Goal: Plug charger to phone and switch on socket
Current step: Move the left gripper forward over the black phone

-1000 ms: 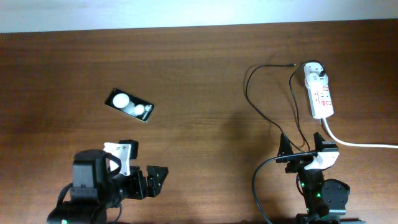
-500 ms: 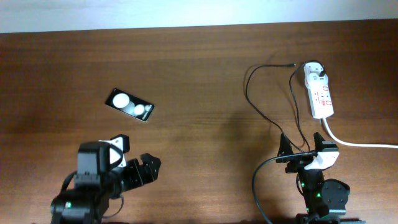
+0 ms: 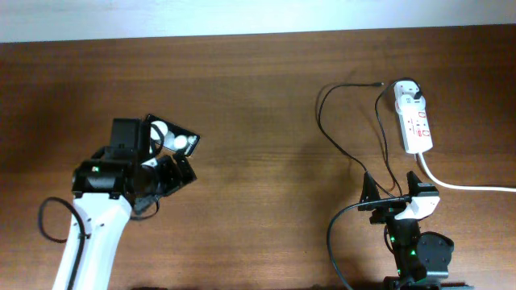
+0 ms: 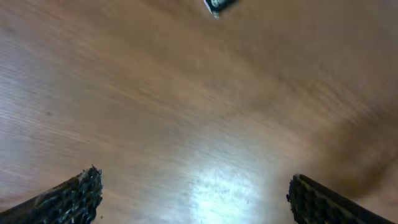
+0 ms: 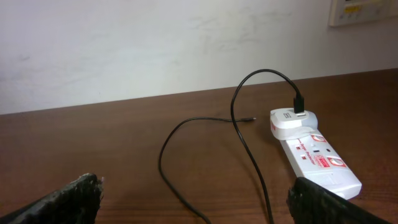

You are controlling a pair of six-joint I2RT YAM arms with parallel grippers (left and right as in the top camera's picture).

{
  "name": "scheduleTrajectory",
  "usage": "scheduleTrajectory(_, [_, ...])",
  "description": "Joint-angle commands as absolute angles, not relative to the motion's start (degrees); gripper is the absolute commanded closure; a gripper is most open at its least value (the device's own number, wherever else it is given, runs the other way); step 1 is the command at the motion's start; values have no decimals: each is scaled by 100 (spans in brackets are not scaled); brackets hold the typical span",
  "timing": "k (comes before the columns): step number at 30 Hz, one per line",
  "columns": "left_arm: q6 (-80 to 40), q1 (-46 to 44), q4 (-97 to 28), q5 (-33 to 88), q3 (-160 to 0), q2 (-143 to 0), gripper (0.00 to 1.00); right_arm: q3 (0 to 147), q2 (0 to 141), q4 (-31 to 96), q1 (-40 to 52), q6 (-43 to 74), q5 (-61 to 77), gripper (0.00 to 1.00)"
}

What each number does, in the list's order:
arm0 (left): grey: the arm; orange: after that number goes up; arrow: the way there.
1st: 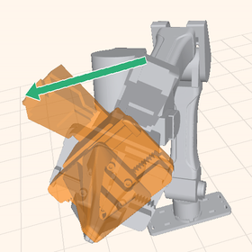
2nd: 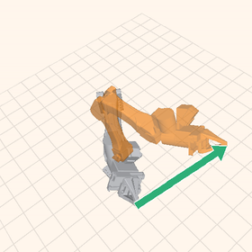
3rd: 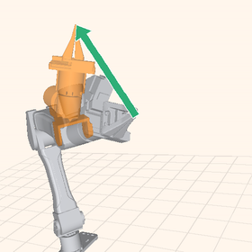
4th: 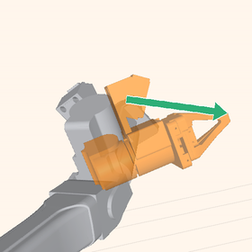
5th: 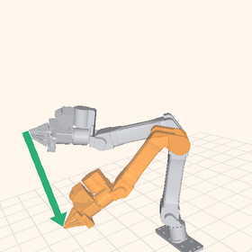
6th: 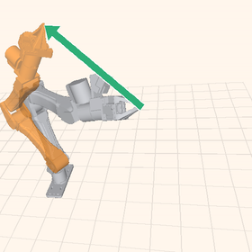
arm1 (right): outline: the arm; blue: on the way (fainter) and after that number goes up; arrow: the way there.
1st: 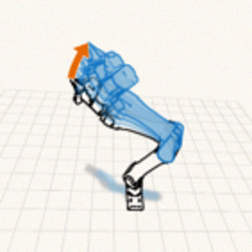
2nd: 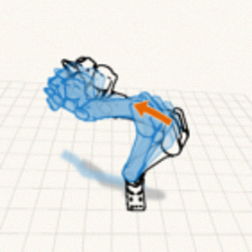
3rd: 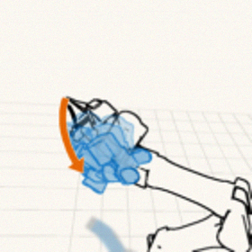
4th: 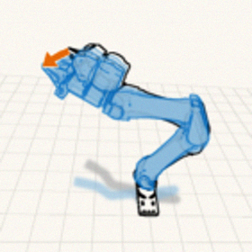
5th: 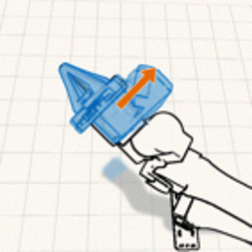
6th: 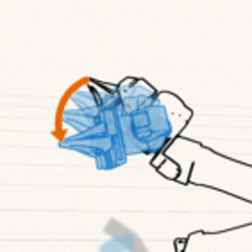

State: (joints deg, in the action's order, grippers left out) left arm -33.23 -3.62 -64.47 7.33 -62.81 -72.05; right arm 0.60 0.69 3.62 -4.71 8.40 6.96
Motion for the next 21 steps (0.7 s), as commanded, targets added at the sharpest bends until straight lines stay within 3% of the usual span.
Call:
scheduleTrajectory(1, [-3691, -346, -6567, -154, -6746, -7354, 1, 32, 32, 388, -489, 836, 668, 1])
scheduleTrajectory(12, [-3686, -346, -7002, -458, -8923, -9598, 1, 32, 32, 388, -489, 836, 668, 1])
scheduleTrajectory(21, [-3691, -272, -6836, -456, -8971, -10018, 1, 32, 32, 388, -489, 836, 668, 1])
